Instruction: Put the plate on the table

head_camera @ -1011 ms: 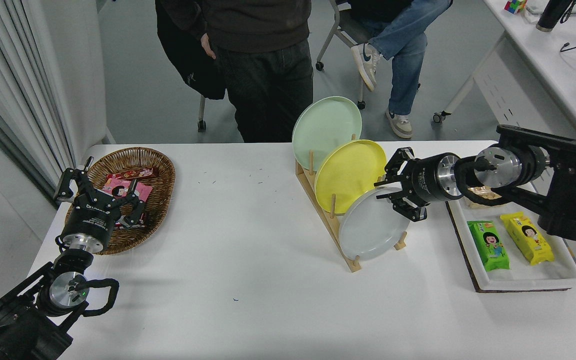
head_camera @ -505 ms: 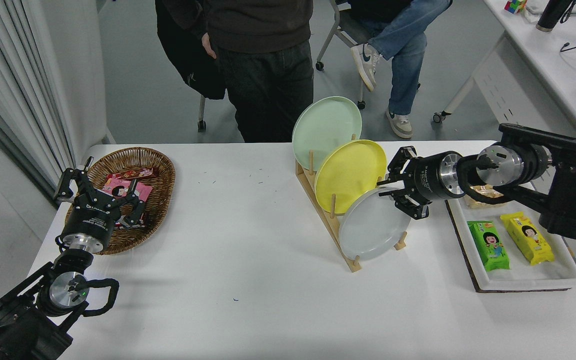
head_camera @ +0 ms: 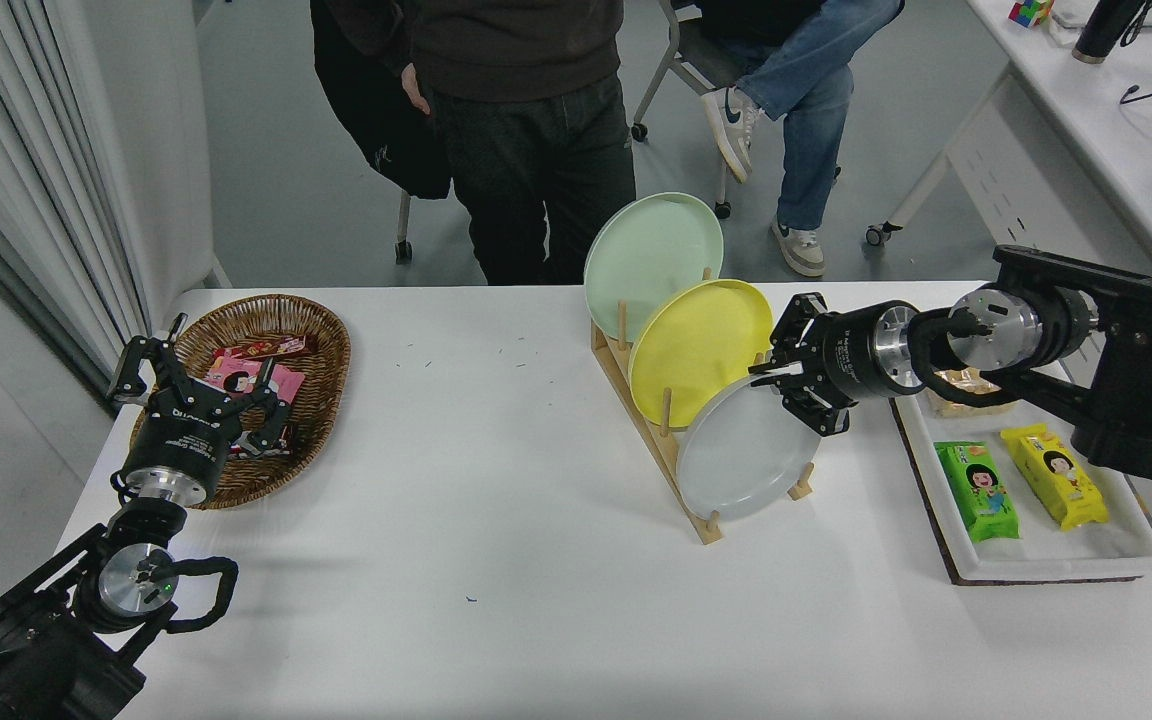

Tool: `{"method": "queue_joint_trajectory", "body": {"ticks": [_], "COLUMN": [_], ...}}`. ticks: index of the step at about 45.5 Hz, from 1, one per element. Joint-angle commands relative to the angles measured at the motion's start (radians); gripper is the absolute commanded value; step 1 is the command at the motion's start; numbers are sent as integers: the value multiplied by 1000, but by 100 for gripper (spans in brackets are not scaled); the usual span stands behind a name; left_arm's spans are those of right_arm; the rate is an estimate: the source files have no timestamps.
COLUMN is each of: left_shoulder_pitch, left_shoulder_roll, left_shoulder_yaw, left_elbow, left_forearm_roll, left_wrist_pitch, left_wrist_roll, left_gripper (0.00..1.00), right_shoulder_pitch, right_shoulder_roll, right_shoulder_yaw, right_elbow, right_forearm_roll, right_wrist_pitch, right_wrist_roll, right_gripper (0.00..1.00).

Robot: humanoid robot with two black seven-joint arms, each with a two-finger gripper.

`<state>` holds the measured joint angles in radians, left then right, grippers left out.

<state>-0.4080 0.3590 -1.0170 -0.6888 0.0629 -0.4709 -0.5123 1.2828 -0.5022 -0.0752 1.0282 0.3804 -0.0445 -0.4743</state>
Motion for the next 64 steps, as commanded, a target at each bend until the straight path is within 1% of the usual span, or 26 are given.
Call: {"method": "queue_joint_trajectory", "body": {"ticks": [1, 8, 25, 30, 37, 48, 54, 60, 64], "left_shoulder_pitch": [0, 0, 0, 0, 0, 0, 0, 0, 0], "left_shoulder_roll": [0, 0, 0, 0, 0, 0, 0, 0, 0], "left_shoulder_yaw": [0, 0, 0, 0, 0, 0, 0, 0, 0], "left_elbow": [0, 0, 0, 0, 0, 0, 0, 0, 0], "left_forearm_roll": [0, 0, 0, 0, 0, 0, 0, 0, 0], "left_wrist_pitch": [0, 0, 0, 0, 0, 0, 0, 0, 0], "left_wrist_roll": [0, 0, 0, 0, 0, 0, 0, 0, 0], "left_gripper": [98, 98, 98, 98, 98, 98, 98, 98, 98], "right_shoulder_pitch": [-3, -3, -13, -11, -10, 3, 44, 87, 113], "right_shoulder_roll": [5, 5, -4, -4, -12, -29, -56, -76, -82], "right_shoulder_yaw": [0, 3, 91, 106, 118, 152, 153, 161, 172], "right_elbow": [1, 4, 1, 0, 0, 4, 12, 18, 20], "right_forearm_roll": [0, -3, -23, -54, -64, -61, -49, -40, -3], "right_wrist_pitch": [0, 3, 60, 71, 80, 130, 138, 170, 172], "right_wrist_roll": [-12, -12, -12, -12, -15, -95, -130, -153, -191], "right_gripper": [3, 3, 2, 2, 0, 0, 0, 0, 0]}}
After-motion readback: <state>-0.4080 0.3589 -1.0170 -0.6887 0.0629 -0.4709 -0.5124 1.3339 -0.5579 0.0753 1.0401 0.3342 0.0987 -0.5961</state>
